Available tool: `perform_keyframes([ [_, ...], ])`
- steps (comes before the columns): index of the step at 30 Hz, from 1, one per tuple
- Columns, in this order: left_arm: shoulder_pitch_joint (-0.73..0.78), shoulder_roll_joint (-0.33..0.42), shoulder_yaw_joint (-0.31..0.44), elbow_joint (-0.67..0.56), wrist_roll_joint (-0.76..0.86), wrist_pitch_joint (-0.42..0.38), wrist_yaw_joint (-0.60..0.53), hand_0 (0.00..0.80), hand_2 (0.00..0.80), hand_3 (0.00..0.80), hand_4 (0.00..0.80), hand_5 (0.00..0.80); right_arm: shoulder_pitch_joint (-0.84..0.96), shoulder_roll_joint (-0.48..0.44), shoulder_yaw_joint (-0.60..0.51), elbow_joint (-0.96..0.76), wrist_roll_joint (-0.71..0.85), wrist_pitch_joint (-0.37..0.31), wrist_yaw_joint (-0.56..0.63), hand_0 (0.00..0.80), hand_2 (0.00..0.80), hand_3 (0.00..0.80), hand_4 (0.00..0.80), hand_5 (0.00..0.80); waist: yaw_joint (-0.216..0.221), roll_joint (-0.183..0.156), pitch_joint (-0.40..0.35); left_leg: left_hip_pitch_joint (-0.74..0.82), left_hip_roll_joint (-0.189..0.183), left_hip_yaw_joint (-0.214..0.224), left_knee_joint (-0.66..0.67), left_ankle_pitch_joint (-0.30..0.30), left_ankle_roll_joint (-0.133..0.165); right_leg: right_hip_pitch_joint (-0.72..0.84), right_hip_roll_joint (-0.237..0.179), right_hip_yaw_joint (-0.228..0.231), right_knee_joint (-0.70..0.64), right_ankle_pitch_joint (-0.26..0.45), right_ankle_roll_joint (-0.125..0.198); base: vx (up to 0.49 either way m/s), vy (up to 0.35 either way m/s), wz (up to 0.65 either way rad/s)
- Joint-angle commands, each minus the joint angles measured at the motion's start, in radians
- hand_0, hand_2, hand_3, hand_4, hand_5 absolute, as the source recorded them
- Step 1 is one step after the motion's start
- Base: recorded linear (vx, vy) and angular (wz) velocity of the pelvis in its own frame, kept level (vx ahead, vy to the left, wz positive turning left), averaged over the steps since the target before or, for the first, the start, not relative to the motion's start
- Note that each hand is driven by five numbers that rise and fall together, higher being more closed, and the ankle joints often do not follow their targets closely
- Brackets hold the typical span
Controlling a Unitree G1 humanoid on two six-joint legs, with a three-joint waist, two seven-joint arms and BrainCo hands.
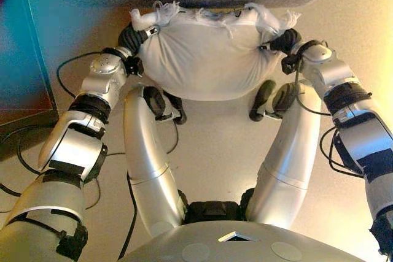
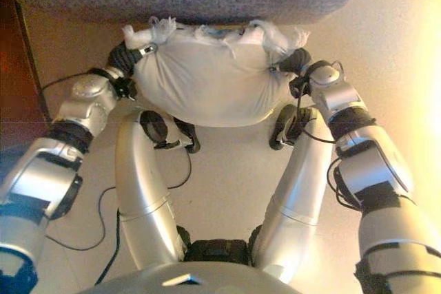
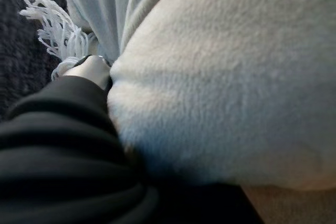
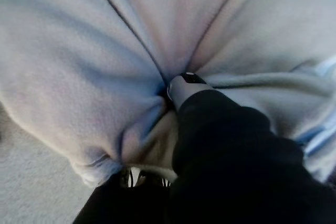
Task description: Pick up the cushion and take it to the sofa
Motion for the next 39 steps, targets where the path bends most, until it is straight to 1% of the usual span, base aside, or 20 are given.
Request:
perform_keyframes([
  [1, -0.01, -0.054, 0.072, -0.121, -0.063, -0.137, -0.046, 0.8, 0.8, 0.8, 0.8, 0.8, 0.003, 0.031, -0.044, -0.113, 0.019, -0.135, -0.043, 0.8, 0.8, 0.8, 0.8, 0.8, 0.003, 0.022, -0.01, 0.111, 0.018, 0.016, -0.133, -0.019, -0.053, 0.155, -0.008, 0.016, -0.175, 0.037, -0.009, -0.031, -0.056, -0.02],
  [3, 0.024, -0.07, 0.088, -0.152, -0.043, -0.168, -0.017, 0.8, 0.8, 0.8, 0.8, 0.8, 0.039, 0.031, -0.068, -0.154, 0.036, -0.154, -0.073, 0.8, 0.8, 0.8, 0.8, 0.8, 0.003, 0.018, -0.01, 0.148, 0.019, 0.015, -0.179, -0.002, -0.063, 0.197, 0.001, 0.005, -0.216, 0.046, -0.003, -0.029, -0.063, -0.04],
  [6, 0.075, -0.094, 0.115, -0.199, 0.018, -0.217, 0.069, 0.8, 0.8, 0.8, 0.8, 0.8, 0.111, 0.045, -0.115, -0.217, 0.049, -0.217, -0.129, 0.8, 0.8, 0.8, 0.8, 0.8, -0.001, 0.009, -0.01, 0.213, 0.02, 0.015, -0.253, 0.031, -0.086, 0.271, 0.019, -0.015, -0.278, 0.061, 0.011, -0.036, -0.09, -0.04],
  [8, 0.095, -0.102, 0.125, -0.217, 0.037, -0.243, 0.115, 0.8, 0.8, 0.8, 0.8, 0.8, 0.142, 0.053, -0.134, -0.253, 0.046, -0.244, -0.153, 0.8, 0.8, 0.8, 0.8, 0.8, -0.004, 0.007, -0.01, 0.252, 0.03, 0.024, -0.301, 0.05, -0.093, 0.31, 0.023, -0.027, -0.311, 0.069, 0.018, -0.049, -0.083, -0.02],
  [9, 0.11, -0.105, 0.137, -0.231, 0.04, -0.275, 0.143, 0.8, 0.8, 0.8, 0.8, 0.8, 0.167, 0.059, -0.153, -0.285, 0.047, -0.277, -0.169, 0.8, 0.8, 0.8, 0.8, 0.8, -0.006, 0.002, -0.01, 0.283, 0.023, 0.019, -0.337, 0.064, -0.102, 0.34, 0.033, -0.035, -0.341, 0.079, 0.026, -0.052, -0.074, -0.02],
  [12, 0.159, -0.131, 0.167, -0.284, 0.078, -0.317, 0.19, 0.8, 0.8, 0.8, 0.8, 0.8, 0.251, 0.09, -0.197, -0.375, 0.002, -0.33, -0.206, 0.8, 0.8, 0.8, 0.8, 0.8, -0.007, -0.008, -0.011, 0.382, 0.007, 0.018, -0.453, 0.103, -0.108, 0.425, 0.037, -0.06, -0.433, 0.119, 0.044, -0.031, -0.083, -0.03],
  [14, 0.199, -0.144, 0.182, -0.321, 0.107, -0.327, 0.206, 0.8, 0.8, 0.8, 0.8, 0.8, 0.31, 0.108, -0.224, -0.432, -0.02, -0.341, -0.219, 0.8, 0.8, 0.8, 0.8, 0.8, -0.005, -0.016, -0.025, 0.457, -0.006, 0.012, -0.545, 0.136, -0.109, 0.491, 0.039, -0.076, -0.504, 0.144, 0.051, 0.048, -0.081, 0.04],
  [15, 0.23, -0.148, 0.193, -0.353, 0.117, -0.324, 0.213, 0.8, 0.8, 0.8, 0.8, 0.8, 0.351, 0.123, -0.241, -0.468, -0.028, -0.35, -0.223, 0.8, 0.8, 0.8, 0.8, 0.8, -0.001, -0.023, -0.04, 0.511, -0.021, 0.002, -0.611, 0.158, -0.107, 0.542, 0.043, -0.088, -0.563, 0.162, 0.055, 0.082, -0.076, 0.04],
  [20, 0.387, -0.161, 0.231, -0.43, 0.125, -0.281, 0.215, 0.8, 0.8, 0.8, 0.8, 0.8, 0.528, 0.159, -0.29, -0.554, -0.064, -0.328, -0.215, 0.8, 0.8, 0.8, 0.8, 0.8, 0.015, -0.051, -0.112, 0.745, -0.076, -0.003, -0.849, 0.232, -0.092, 0.779, 0.05, -0.142, -0.808, 0.23, 0.064, 0.214, -0.068, -0.01],
  [22, 0.459, -0.17, 0.247, -0.465, 0.135, -0.251, 0.217, 0.8, 0.8, 0.8, 0.8, 0.8, 0.599, 0.162, -0.312, -0.588, -0.059, -0.312, -0.202, 0.8, 0.8, 0.8, 0.8, 0.8, 0.025, -0.066, -0.155, 0.852, -0.118, -0.018, -0.95, 0.253, -0.089, 0.898, 0.066, -0.156, -0.938, 0.254, 0.072, 0.315, -0.004, -0.11],
  [23, 0.476, -0.174, 0.248, -0.473, 0.139, -0.248, 0.221, 0.8, 0.8, 0.8, 0.8, 0.8, 0.615, 0.167, -0.315, -0.596, -0.066, -0.314, -0.2, 0.8, 0.8, 0.8, 0.8, 0.8, 0.027, -0.069, -0.162, 0.877, -0.128, -0.023, -0.97, 0.257, -0.089, 0.925, 0.071, -0.158, -0.966, 0.26, 0.074, 0.251, 0.056, -0.1],
  [24, 0.515, -0.185, 0.259, -0.492, 0.151, -0.242, 0.228, 0.8, 0.8, 0.8, 0.8, 0.8, 0.644, 0.177, -0.33, -0.616, -0.063, -0.316, -0.187, 0.8, 0.8, 0.8, 0.8, 0.8, 0.035, -0.075, -0.186, 0.924, -0.167, -0.039, -1.039, 0.296, -0.079, 0.976, 0.078, -0.166, -1.046, 0.3, 0.073, 0.139, 0.062, -0.19],
  [25, 0.519, -0.186, 0.26, -0.494, 0.154, -0.242, 0.229, 0.8, 0.8, 0.8, 0.8, 0.8, 0.647, 0.178, -0.332, -0.618, -0.061, -0.313, -0.184, 0.8, 0.8, 0.8, 0.8, 0.8, 0.036, -0.075, -0.187, 0.934, -0.17, -0.041, -1.048, 0.298, -0.078, 0.986, 0.079, -0.166, -1.054, 0.302, 0.074, 0.141, 0.089, -0.34],
  [27, 0.554, -0.194, 0.274, -0.518, 0.144, -0.246, 0.24, 0.8, 0.8, 0.8, 0.8, 0.8, 0.67, 0.196, -0.35, -0.646, -0.035, -0.308, -0.168, 0.8, 0.8, 0.8, 0.8, 0.8, 0.044, -0.075, -0.209, 1.0, -0.185, -0.041, -1.122, 0.314, -0.069, 1.048, 0.085, -0.175, -1.125, 0.318, 0.082, 0.136, 0.085, -0.33],
  [28, 0.564, -0.199, 0.281, -0.531, 0.146, -0.24, 0.243, 0.8, 0.8, 0.8, 0.8, 0.8, 0.682, 0.204, -0.359, -0.656, -0.036, -0.308, -0.165, 0.8, 0.8, 0.8, 0.8, 0.8, 0.044, -0.073, -0.218, 1.031, -0.184, -0.03, -1.16, 0.327, -0.065, 1.079, 0.087, -0.186, -1.155, 0.325, 0.084, 0.127, 0.096, -0.26],
  [30, 0.578, -0.208, 0.287, -0.557, 0.167, -0.235, 0.26, 0.8, 0.8, 0.8, 0.8, 0.8, 0.722, 0.217, -0.376, -0.676, -0.034, -0.32, -0.156, 0.8, 0.8, 0.8, 0.8, 0.8, 0.036, -0.067, -0.241, 1.082, -0.176, 0.012, -1.214, 0.349, -0.062, 1.144, 0.089, -0.216, -1.218, 0.342, 0.087, 0.08, 0.075, -0.08],
  [31, 0.577, -0.21, 0.284, -0.569, 0.158, -0.232, 0.264, 0.8, 0.8, 0.8, 0.8, 0.8, 0.731, 0.222, -0.379, -0.682, -0.021, -0.319, -0.155, 0.8, 0.8, 0.8, 0.8, 0.8, 0.034, -0.066, -0.249, 1.104, -0.181, 0.018, -1.234, 0.354, -0.061, 1.169, 0.086, -0.225, -1.244, 0.353, 0.089, 0.101, 0.085, 0.12],
  [33, 0.599, -0.213, 0.286, -0.589, 0.162, -0.21, 0.257, 0.8, 0.8, 0.8, 0.8, 0.8, 0.751, 0.24, -0.372, -0.686, -0.014, -0.301, -0.158, 0.8, 0.8, 0.8, 0.8, 0.8, 0.043, -0.065, -0.284, 1.179, -0.208, 0.008, -1.308, 0.364, -0.053, 1.244, 0.083, -0.238, -1.316, 0.379, 0.097, 0.165, 0.122, 0.12],
  [35, 0.618, -0.213, 0.288, -0.607, 0.18, -0.193, 0.25, 0.8, 0.8, 0.8, 0.8, 0.8, 0.761, 0.248, -0.365, -0.685, -0.004, -0.281, -0.16, 0.8, 0.8, 0.8, 0.8, 0.8, 0.045, -0.066, -0.313, 1.232, -0.217, 0.021, -1.358, 0.371, -0.049, 1.295, 0.09, -0.246, -1.365, 0.394, 0.103, 0.166, 0.141, 0.0],
  [39, 0.637, -0.217, 0.276, -0.63, 0.209, -0.108, 0.247, 0.8, 0.8, 0.8, 0.8, 0.8, 0.773, 0.27, -0.35, -0.661, -0.014, -0.246, -0.174, 0.8, 0.8, 0.8, 0.8, 0.8, 0.063, -0.065, -0.397, 1.37, -0.247, 0.049, -1.469, 0.369, -0.032, 1.432, 0.09, -0.262, -1.457, 0.415, 0.112, 0.219, 0.149, -0.11],
])
